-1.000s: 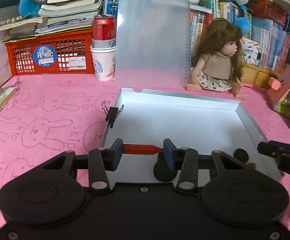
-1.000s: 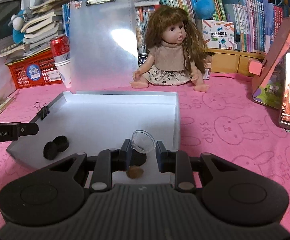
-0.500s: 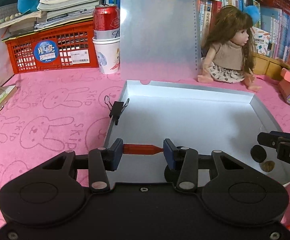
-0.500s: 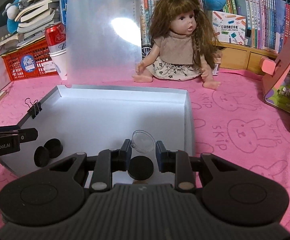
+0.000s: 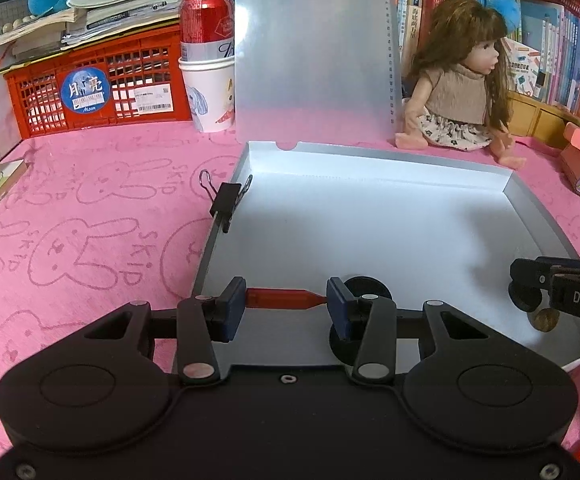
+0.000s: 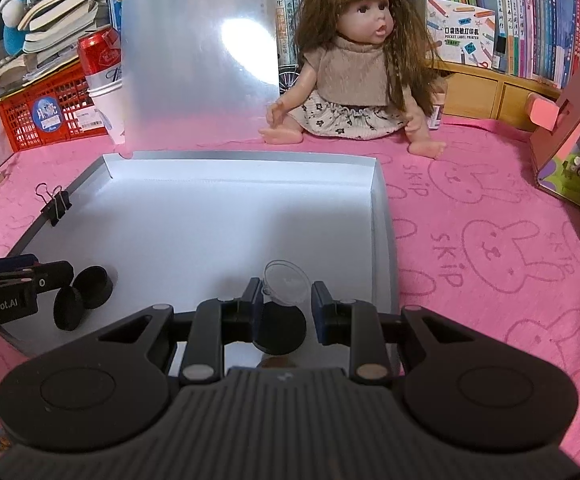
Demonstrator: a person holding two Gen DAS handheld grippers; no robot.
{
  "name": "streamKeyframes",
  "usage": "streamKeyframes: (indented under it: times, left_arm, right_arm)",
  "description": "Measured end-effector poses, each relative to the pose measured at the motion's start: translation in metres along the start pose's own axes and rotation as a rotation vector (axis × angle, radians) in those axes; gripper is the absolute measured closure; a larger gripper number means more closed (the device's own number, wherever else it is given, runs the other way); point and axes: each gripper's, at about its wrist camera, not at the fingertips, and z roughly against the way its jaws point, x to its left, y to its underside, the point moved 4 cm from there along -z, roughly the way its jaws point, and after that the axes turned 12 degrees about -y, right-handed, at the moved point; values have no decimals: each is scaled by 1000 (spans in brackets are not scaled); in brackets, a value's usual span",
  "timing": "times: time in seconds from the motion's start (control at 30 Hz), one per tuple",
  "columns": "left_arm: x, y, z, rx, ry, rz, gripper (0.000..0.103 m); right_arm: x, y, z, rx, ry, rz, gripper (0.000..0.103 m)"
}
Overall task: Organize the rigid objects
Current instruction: 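Lower and open left tool to drop red item while right tool releases clear lid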
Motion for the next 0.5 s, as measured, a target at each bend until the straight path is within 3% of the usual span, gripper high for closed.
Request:
streamKeyframes:
  times: [0.3,0.4,0.43,0.5]
  left_arm:
    - [1,2,-3,5,4,1,61]
    - [1,2,0,0,12,8,60]
    - [2,1,2,-5,18,11,55]
    - [3,0,6,-12,25,15,47]
  right_arm:
    - [1,0,0,4,2,1,70]
    - [1,0,1,-3,2,0,65]
    - [2,-1,2,-8,4,1,56]
    - [2,-1,4,-14,3,3,51]
